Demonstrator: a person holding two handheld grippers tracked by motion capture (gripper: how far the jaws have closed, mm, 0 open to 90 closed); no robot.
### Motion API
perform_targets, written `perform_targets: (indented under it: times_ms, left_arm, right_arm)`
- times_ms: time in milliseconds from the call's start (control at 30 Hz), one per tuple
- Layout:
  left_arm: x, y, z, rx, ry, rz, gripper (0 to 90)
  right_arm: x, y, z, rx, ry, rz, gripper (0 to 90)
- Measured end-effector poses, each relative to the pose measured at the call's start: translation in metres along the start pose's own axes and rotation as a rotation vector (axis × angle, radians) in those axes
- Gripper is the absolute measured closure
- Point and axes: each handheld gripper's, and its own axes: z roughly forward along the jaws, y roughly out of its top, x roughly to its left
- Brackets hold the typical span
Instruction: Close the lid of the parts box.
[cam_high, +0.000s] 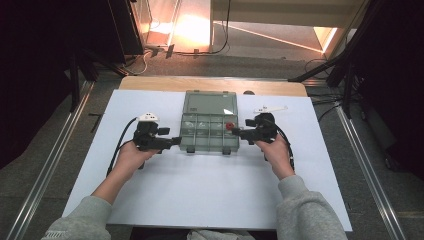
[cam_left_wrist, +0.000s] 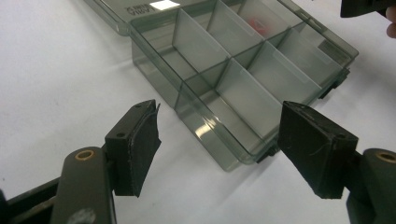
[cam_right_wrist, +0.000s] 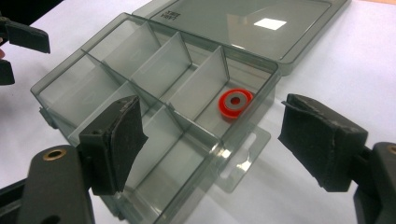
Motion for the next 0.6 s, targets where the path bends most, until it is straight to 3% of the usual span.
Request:
perform_targets:
  times_ms: [267, 600]
  left_arm:
    - [0.007, 0.014, 0.005, -0.021, 0.004, -0.026, 28.7]
    - [0.009, 0.03, 0.015, -0.011, 0.011, -0.008, 28.8]
  right_arm:
    - [0.001, 0.009, 0.005, -0.008, 0.009, -0.003, 22.4]
    - [-0.004, 0.02, 0.01, 0.005, 0.016, 0.011, 22.3]
